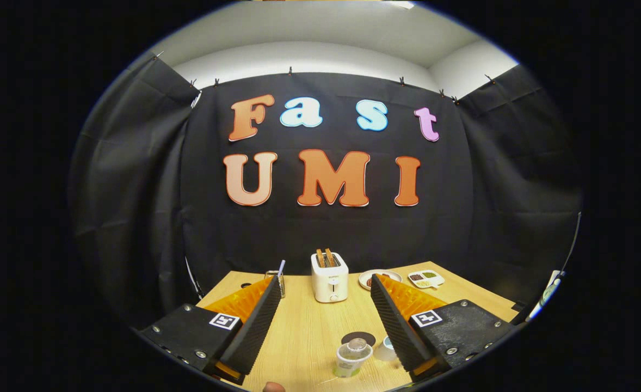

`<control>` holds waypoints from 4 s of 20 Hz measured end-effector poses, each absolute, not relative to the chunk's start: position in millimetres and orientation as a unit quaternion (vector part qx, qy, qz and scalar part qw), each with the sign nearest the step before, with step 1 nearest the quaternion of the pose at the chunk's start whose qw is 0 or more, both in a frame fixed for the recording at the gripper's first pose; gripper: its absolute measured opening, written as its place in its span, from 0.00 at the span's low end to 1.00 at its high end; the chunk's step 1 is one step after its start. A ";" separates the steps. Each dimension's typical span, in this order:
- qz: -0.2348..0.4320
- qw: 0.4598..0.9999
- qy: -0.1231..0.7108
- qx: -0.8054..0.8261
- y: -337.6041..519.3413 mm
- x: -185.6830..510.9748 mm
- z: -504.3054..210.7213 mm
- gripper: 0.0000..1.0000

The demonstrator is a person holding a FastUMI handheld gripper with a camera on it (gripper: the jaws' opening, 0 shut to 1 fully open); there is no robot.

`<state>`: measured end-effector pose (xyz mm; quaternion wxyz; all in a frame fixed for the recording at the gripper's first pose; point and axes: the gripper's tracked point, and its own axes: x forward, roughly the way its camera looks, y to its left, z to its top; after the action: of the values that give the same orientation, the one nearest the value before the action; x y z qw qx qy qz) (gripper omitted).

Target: Take the bottle from table, then pour the juice into the cup, finally place the bottle on the coaster

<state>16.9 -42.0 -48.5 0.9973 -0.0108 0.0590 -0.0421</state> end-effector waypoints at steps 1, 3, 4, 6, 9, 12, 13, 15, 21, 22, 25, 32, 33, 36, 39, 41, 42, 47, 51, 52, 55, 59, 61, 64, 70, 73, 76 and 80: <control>-0.044 0.997 0.065 -0.009 -44.3 18.7 -55.7 0.99; -0.046 0.996 0.077 -0.001 -48.3 21.1 -72.0 0.99; -0.048 0.995 0.084 0.002 -51.7 22.1 -81.6 0.99; -0.056 0.994 0.098 0.004 -59.1 22.1 -98.5 0.99; -0.067 0.991 0.114 -0.003 -67.4 22.2 -121.4 0.99; -0.073 0.989 0.128 -0.016 -72.6 24.3 -143.0 0.99; -0.076 0.988 0.130 -0.023 -74.8 24.0 -148.5 0.99; -0.084 0.986 0.138 -0.029 -82.1 23.5 -162.9 0.99; -0.088 0.985 0.150 -0.004 -91.6 25.6 -200.9 0.99; -0.085 0.985 0.153 -0.002 -90.7 27.2 -206.6 0.99; -0.081 0.984 0.159 -0.002 -89.5 27.8 -223.7 0.99; -0.077 0.983 0.167 0.013 -91.6 32.0 -262.1 0.99; -0.076 0.983 0.167 0.012 -91.7 34.0 -266.1 0.99; -0.075 0.982 0.176 0.005 -90.8 38.4 -281.5 0.99; -0.080 0.979 0.186 -0.005 -91.6 39.1 -296.4 0.99; -0.086 0.979 0.186 -0.015 -95.3 40.5 -300.8 0.99; -0.091 0.978 0.184 -0.019 -96.9 41.3 -303.3 0.99; -0.094 0.982 0.166 -0.017 -92.6 48.7 -306.1 0.67; -0.101 0.981 0.163 0.001 -86.5 50.8 -302.4 0.61; -0.099 0.982 0.160 0.009 -82.8 52.4 -298.5 0.60; -0.087 0.984 0.153 0.038 -68.0 55.8 -286.8 0.61; -0.066 0.984 0.143 0.082 -49.6 61.0 -270.4 0.60; -0.056 0.983 0.137 0.108 -43.1 64.5 -262.1 0.61; -0.049 0.980 0.131 0.145 -40.5 67.7 -252.9 0.60; -0.040 0.966 0.131 0.221 -38.5 74.9 -240.2 0.60; -0.032 0.953 0.122 0.274 -37.0 82.4 -231.1 0.60; -0.038 0.941 0.120 0.315 -42.8 86.2 -229.7 0.60; -0.040 0.919 0.112 0.376 -49.9 87.5 -225.9 0.61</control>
<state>87.5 -49.9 -225.9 0.9189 0.3759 0.1122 -0.0403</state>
